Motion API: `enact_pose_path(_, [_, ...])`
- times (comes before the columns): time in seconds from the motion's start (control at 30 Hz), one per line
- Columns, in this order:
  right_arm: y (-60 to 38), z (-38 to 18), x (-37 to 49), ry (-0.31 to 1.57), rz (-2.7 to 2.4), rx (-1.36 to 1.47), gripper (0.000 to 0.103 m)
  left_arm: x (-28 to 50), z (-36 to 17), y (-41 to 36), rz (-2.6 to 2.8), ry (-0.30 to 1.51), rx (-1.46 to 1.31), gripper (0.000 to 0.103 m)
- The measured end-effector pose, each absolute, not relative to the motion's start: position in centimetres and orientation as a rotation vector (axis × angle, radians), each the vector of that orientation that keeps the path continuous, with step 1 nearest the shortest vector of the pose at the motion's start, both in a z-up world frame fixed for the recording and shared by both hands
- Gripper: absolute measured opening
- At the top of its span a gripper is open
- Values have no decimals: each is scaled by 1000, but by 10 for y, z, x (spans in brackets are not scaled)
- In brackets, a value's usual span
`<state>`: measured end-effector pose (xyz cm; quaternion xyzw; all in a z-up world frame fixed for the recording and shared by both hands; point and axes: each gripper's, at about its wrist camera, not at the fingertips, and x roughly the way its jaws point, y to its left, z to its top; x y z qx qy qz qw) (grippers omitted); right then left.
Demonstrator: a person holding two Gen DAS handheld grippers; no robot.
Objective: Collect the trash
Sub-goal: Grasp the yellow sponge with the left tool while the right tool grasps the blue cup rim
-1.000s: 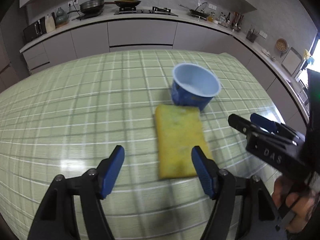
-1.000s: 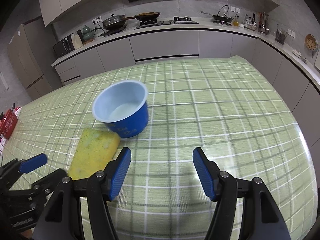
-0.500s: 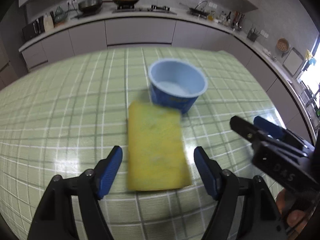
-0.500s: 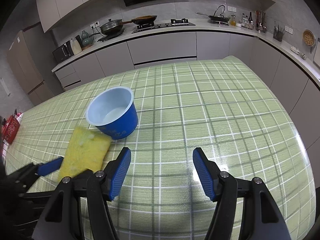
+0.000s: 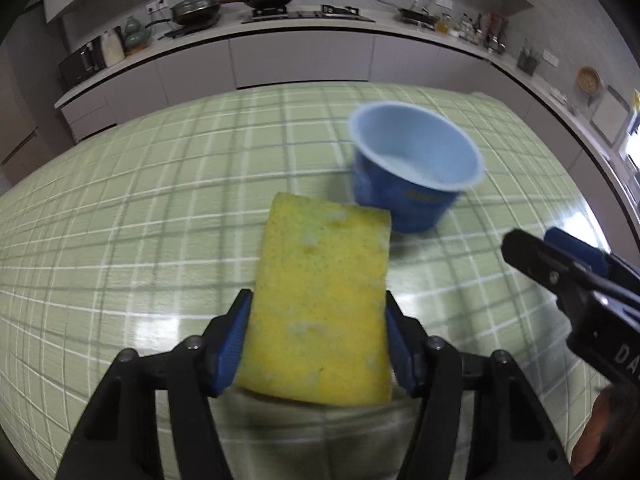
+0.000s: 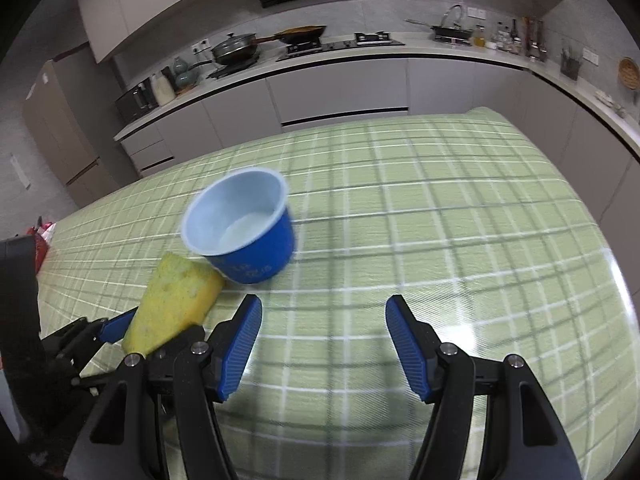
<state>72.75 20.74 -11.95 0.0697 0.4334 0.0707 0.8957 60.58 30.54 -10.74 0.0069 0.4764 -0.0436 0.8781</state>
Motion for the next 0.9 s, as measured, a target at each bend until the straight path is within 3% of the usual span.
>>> enact_pose_path(0.1, [220, -120, 733, 887, 174, 129, 84, 615, -108, 334, -50, 970, -45, 59])
enact_pose_path(0.23, [243, -122, 745, 860, 207, 76, 91, 620, -109, 353, -26, 946, -87, 52])
enact_pose_path(0.9, [276, -143, 814, 871, 192, -36, 93, 624, -103, 383, -26, 927, -126, 49])
